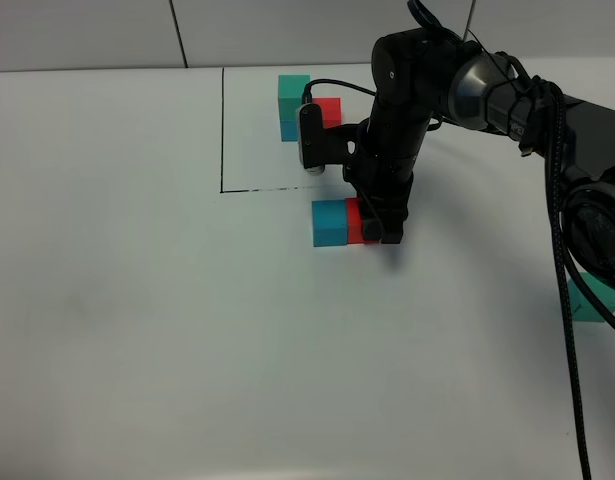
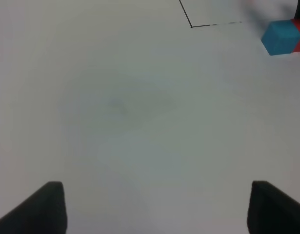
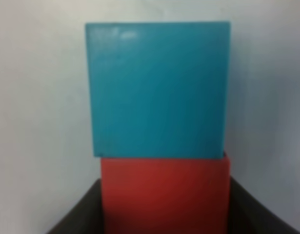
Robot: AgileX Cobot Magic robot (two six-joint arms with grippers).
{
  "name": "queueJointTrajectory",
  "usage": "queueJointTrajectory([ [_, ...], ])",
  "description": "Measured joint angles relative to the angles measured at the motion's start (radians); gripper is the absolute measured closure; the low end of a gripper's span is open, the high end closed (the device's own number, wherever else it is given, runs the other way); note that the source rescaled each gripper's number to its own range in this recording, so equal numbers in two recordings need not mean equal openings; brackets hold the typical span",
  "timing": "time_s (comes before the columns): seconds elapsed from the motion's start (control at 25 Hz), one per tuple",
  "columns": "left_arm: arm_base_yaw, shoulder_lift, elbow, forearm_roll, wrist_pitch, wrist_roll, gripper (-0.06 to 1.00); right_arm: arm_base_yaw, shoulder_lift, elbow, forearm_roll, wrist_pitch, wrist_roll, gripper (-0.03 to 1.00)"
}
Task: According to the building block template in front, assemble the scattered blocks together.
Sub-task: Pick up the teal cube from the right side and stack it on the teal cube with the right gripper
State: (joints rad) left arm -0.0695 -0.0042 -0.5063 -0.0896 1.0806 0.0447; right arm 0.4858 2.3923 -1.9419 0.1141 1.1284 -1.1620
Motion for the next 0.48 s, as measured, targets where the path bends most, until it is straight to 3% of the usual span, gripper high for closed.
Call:
queueJointTrajectory([
  [0.24, 0.000, 0.000, 0.000, 0.000, 0.000, 0.000, 0.03, 0.000, 0.000, 0.000, 0.001, 0.000, 0.000, 0.93],
  [0.32, 0.000, 0.000, 0.000, 0.000, 0.000, 0.000, 0.03, 0.000, 0.001, 0.000, 0.003, 0.001, 0.013, 0.80],
  [0.48, 0.000, 0.000, 0.000, 0.000, 0.000, 0.000, 0.03, -0.004, -0.022, 0.001, -0.007, 0.014, 0.081, 0.42],
])
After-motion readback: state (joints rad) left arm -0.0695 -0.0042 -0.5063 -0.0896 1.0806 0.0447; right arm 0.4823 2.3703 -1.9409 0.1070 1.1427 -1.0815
